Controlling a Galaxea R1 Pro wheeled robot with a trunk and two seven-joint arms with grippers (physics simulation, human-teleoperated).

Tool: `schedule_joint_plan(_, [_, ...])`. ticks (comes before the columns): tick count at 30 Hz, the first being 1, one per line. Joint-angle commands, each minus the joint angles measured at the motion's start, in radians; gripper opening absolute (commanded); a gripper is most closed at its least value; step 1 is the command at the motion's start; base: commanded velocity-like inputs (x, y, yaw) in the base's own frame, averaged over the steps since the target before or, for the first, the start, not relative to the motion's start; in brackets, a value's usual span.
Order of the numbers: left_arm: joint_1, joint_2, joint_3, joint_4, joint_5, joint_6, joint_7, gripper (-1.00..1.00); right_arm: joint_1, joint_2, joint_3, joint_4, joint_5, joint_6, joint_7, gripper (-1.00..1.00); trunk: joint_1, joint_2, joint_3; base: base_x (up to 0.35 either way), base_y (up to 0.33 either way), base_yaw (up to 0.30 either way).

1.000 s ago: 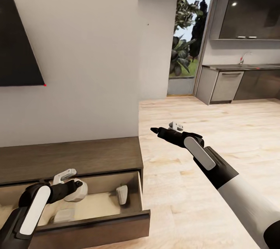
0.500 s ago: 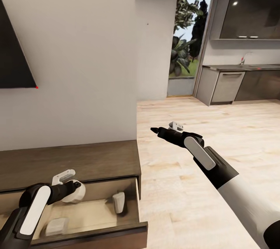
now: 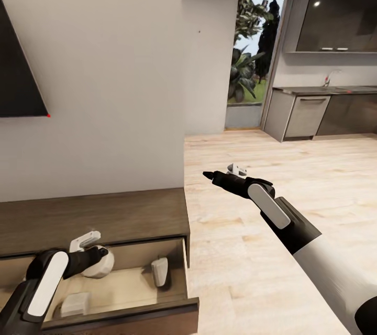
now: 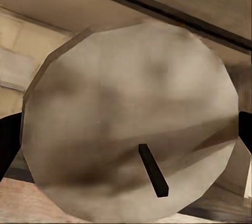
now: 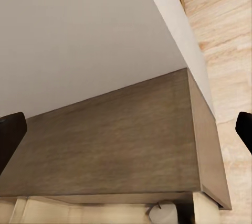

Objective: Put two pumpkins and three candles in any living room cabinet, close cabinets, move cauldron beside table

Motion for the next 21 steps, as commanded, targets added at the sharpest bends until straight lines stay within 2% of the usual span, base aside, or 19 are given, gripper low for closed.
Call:
schedule_joint_plan(1, [-0.003, 0.001, 0.000, 0.023, 0.009, 0.002, 0.010, -1.00, -0.001, -0.001, 0.003, -0.002, -0.010, -0.001, -0.010, 1.00, 0.004, -0.008, -0.004, 0.000, 0.000, 0.000])
schedule_joint_plan(3, [-0.009, 0.001, 0.000, 0.088, 0.007, 0.000, 0.007, -1.00, -0.001, -0.001, 0.002, -0.002, -0.010, -0.001, -0.010, 1.00, 0.011, -0.022, -0.010, 0.000, 0.000, 0.000])
schedule_joint_plan(6, [-0.012, 0.002, 0.000, 0.132, 0.008, -0.019, 0.005, -1.00, -0.001, -0.001, 0.002, -0.001, -0.010, -0.001, -0.010, 1.00, 0.023, -0.043, -0.020, 0.000, 0.000, 0.000])
schedule_joint_plan(11, [-0.014, 0.003, -0.001, 0.159, 0.007, -0.042, 0.000, -1.00, -0.001, -0.001, 0.003, 0.001, -0.011, -0.001, -0.010, 1.00, 0.042, -0.078, -0.035, 0.000, 0.000, 0.000])
schedule_joint_plan(17, [-0.014, 0.003, -0.002, 0.188, 0.000, -0.127, -0.002, -1.00, -0.001, -0.001, 0.004, 0.025, -0.010, -0.003, -0.010, 1.00, 0.065, -0.120, -0.054, 0.000, 0.000, 0.000])
schedule_joint_plan(21, [-0.014, -0.001, -0.003, 0.195, 0.000, -0.144, -0.003, -1.00, 0.000, -0.001, 0.004, 0.027, -0.010, -0.003, -0.009, 1.00, 0.080, -0.148, -0.067, 0.000, 0.000, 0.000])
